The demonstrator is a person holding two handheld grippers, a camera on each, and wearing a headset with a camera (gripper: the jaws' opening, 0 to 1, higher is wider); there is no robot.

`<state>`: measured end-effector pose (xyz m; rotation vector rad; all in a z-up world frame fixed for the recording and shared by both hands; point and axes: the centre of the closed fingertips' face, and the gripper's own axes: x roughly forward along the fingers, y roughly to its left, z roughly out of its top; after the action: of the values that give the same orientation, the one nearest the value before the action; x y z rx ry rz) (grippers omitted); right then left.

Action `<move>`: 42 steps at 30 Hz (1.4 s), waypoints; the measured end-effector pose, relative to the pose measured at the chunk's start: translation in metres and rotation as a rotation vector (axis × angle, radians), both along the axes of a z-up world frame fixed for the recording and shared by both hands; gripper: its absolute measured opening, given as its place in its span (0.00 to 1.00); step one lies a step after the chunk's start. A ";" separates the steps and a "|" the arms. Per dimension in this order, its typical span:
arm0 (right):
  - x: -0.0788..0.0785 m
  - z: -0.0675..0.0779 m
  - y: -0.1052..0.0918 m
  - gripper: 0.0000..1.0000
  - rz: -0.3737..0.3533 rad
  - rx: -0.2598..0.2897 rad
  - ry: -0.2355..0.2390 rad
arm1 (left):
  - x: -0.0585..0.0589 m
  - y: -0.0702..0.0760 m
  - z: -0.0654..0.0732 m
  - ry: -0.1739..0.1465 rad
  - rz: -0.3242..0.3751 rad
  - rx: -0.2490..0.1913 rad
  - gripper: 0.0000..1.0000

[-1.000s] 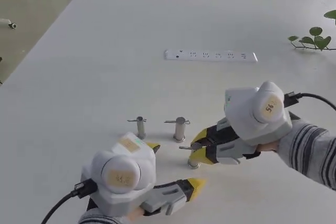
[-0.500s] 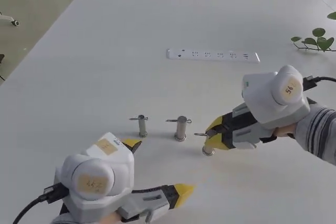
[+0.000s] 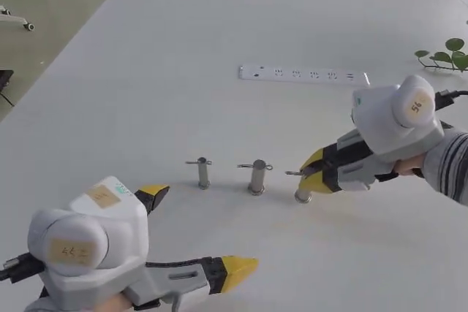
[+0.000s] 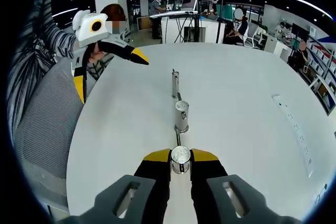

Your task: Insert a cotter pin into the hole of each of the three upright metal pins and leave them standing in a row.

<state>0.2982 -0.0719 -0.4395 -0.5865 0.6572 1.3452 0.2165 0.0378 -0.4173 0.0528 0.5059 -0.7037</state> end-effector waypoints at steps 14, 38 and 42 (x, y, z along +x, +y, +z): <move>0.008 -0.006 -0.001 0.08 0.033 -0.030 -0.005 | -0.002 0.005 0.002 0.006 0.015 -0.014 0.99; 0.013 -0.007 -0.004 0.09 0.047 -0.015 0.013 | 0.000 0.007 0.005 0.019 0.045 -0.026 0.98; 0.012 -0.010 -0.007 0.15 0.057 -0.050 -0.016 | -0.002 0.006 0.003 0.021 0.039 -0.014 0.98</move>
<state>0.3099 -0.0784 -0.4496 -0.6595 0.6668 1.3796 0.2141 0.0440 -0.4141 0.0220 0.5211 -0.6697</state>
